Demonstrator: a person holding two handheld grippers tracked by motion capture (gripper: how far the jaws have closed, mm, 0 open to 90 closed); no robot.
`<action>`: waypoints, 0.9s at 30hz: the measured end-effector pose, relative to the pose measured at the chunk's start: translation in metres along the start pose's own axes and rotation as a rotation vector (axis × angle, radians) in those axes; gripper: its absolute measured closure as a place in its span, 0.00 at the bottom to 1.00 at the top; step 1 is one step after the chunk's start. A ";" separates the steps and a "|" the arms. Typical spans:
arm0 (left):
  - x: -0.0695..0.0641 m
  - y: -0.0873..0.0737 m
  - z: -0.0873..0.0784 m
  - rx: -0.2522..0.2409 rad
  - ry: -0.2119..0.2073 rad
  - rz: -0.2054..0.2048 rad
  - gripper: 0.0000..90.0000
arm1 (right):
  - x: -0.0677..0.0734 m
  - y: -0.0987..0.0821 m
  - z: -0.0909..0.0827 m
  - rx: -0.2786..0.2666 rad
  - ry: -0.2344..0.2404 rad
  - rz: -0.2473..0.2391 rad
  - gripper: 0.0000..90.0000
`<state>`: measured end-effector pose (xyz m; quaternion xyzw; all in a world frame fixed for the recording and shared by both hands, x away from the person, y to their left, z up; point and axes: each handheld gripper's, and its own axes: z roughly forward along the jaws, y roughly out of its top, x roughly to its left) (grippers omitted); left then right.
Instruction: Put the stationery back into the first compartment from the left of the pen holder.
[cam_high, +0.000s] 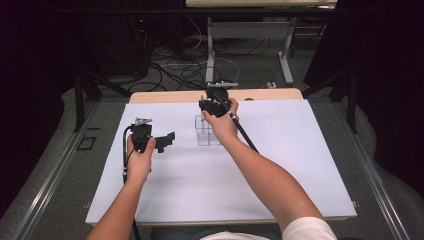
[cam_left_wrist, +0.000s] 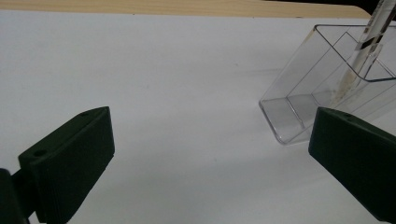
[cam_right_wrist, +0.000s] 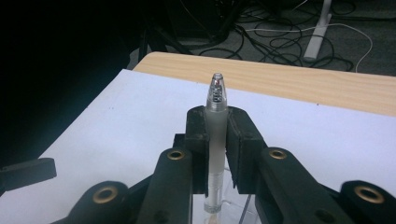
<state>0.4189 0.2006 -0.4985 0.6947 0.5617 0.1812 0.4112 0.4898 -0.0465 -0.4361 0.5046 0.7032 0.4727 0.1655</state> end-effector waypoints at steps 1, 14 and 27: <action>-0.001 0.000 0.001 -0.006 0.000 -0.001 0.00 | -0.001 -0.002 0.001 0.003 -0.002 -0.002 0.89; -0.002 -0.001 0.005 0.016 -0.010 0.012 0.00 | -0.008 -0.006 0.002 0.004 0.028 0.049 0.76; 0.003 -0.002 0.003 0.028 0.005 0.008 0.00 | -0.015 -0.001 -0.018 0.022 0.033 0.004 0.56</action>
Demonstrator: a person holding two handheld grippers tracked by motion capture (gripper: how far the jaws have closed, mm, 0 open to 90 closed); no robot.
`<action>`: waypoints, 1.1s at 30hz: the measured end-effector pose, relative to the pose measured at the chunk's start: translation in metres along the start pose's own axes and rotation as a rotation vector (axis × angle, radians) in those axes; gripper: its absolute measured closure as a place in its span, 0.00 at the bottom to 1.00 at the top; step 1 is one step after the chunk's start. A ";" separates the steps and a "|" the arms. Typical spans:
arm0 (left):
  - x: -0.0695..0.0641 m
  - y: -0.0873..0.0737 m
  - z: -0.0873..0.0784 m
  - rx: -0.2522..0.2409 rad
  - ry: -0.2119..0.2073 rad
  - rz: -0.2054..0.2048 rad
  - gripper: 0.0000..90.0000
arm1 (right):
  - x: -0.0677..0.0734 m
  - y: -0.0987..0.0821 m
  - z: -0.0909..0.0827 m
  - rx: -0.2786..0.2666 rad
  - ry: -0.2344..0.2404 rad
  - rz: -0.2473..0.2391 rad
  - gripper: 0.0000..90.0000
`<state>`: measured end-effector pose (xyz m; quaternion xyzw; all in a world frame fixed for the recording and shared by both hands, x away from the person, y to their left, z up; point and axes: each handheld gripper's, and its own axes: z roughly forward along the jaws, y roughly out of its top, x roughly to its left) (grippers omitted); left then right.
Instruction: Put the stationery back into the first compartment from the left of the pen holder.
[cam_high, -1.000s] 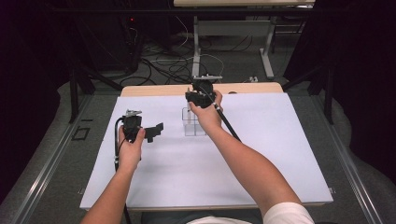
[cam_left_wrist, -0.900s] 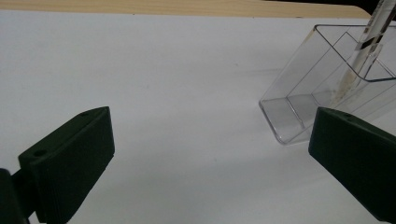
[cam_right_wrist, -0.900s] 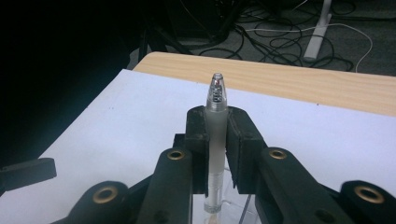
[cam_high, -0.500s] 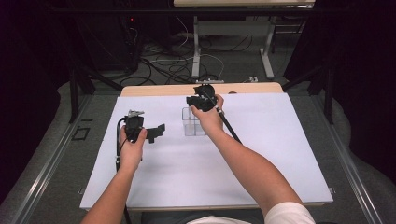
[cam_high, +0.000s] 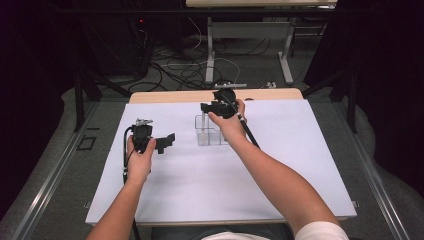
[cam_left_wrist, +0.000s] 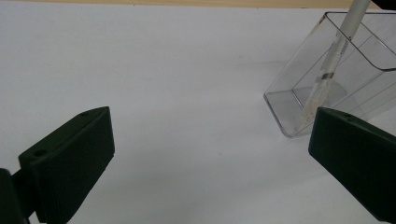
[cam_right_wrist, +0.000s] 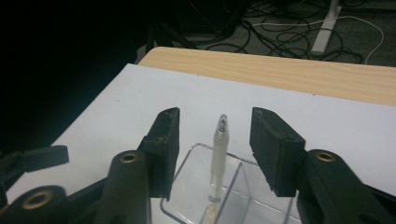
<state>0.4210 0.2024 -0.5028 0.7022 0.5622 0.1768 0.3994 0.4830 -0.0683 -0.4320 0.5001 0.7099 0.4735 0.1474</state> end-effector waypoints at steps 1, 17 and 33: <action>0.000 0.000 0.000 -0.007 0.000 -0.001 0.00 | -0.001 0.001 -0.001 0.003 -0.004 -0.009 0.53; 0.004 0.001 -0.001 -0.010 -0.001 -0.012 0.00 | -0.029 -0.005 -0.026 0.052 0.004 -0.066 0.43; 0.009 -0.001 0.000 0.000 0.008 -0.021 0.00 | -0.092 -0.041 -0.065 0.039 -0.100 -0.068 0.18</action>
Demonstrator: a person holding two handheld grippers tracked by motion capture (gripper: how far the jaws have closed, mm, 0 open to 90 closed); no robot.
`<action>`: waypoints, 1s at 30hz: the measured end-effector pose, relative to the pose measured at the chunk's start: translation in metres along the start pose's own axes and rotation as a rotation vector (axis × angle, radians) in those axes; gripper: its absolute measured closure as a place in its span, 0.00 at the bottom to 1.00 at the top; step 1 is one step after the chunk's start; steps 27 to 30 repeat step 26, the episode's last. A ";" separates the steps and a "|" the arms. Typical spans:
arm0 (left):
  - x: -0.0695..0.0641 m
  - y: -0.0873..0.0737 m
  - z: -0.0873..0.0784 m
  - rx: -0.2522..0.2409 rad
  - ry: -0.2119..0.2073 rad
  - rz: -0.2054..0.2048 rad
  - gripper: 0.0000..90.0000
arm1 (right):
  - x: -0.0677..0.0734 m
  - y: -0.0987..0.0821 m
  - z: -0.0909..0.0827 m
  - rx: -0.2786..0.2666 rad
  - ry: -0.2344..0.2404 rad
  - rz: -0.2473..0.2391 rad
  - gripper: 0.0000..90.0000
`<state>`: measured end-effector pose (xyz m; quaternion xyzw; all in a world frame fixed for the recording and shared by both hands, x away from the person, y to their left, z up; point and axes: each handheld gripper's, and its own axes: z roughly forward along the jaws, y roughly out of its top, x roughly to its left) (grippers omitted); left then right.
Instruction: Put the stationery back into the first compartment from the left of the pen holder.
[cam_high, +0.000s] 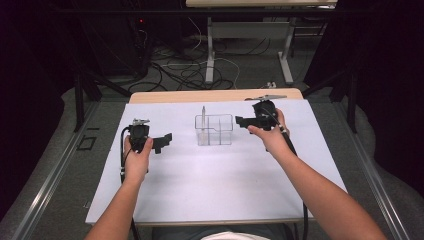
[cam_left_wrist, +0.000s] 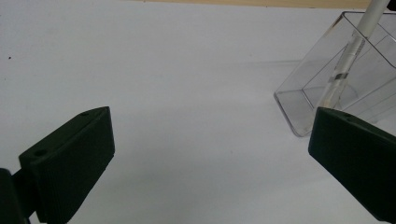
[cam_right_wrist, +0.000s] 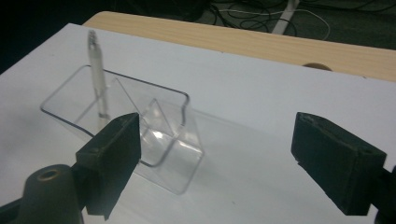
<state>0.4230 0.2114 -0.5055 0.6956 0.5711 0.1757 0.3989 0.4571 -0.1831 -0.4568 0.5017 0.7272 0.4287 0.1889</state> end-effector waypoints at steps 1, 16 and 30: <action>0.000 0.000 0.000 0.001 0.000 0.001 0.00 | -0.004 -0.003 -0.002 0.005 -0.006 0.009 0.17; 0.004 0.000 0.001 0.024 0.005 0.004 0.01 | -0.057 -0.063 -0.022 0.019 -0.112 0.035 0.15; 0.004 0.000 0.003 0.041 0.004 0.008 0.01 | -0.073 -0.096 -0.032 0.020 -0.120 0.104 0.02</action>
